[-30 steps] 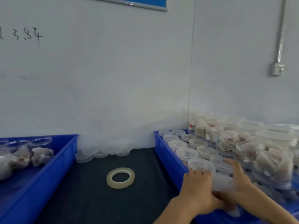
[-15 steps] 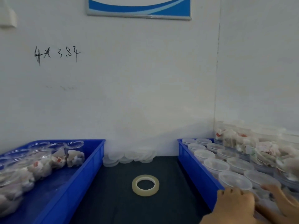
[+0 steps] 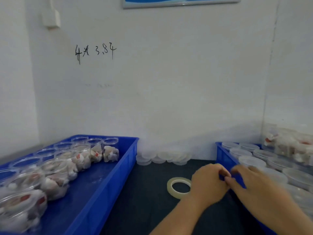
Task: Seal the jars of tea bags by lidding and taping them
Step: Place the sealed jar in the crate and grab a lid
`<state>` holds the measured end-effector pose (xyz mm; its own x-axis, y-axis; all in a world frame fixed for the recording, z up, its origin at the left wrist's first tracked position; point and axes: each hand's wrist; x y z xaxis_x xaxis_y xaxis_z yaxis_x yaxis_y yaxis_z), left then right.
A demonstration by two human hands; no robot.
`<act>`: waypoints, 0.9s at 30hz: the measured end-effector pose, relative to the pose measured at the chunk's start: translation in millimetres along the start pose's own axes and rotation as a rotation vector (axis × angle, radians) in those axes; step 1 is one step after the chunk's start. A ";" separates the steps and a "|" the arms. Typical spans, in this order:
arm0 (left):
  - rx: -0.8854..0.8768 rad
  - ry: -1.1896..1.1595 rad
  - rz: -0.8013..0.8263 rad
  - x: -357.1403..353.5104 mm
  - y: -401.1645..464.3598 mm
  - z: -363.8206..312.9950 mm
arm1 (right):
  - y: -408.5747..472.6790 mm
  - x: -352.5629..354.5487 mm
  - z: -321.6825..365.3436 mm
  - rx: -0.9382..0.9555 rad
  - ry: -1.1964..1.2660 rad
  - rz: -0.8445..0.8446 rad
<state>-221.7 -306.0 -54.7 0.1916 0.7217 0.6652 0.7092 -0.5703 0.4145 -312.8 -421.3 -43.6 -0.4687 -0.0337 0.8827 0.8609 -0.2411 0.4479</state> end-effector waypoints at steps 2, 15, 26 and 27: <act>0.109 0.018 -0.048 24.1 0.8 21.4 | 27.2 -11.8 42.7 0.020 0.077 -0.003; 0.553 0.117 -0.308 187.9 24.8 173.8 | 144.7 -78.7 212.5 -0.059 1.155 0.399; 0.839 0.090 -0.336 230.2 67.9 292.7 | 260.2 -169.7 266.3 -0.174 1.237 0.441; 0.847 0.069 -0.378 227.8 75.9 303.7 | 269.3 -176.8 272.6 -0.187 1.269 0.459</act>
<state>81.8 -65.8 -60.3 -0.1749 0.7609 0.6249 0.9802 0.1943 0.0378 55.9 -215.9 -40.3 -0.0953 -0.9820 0.1633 0.9952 -0.0905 0.0369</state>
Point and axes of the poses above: each hand's wrist, its own y-axis towards the middle knuckle, its own x-axis out of the back of the hand, z = x × y, and after that the axes turned 3 degrees about -z, right-handed
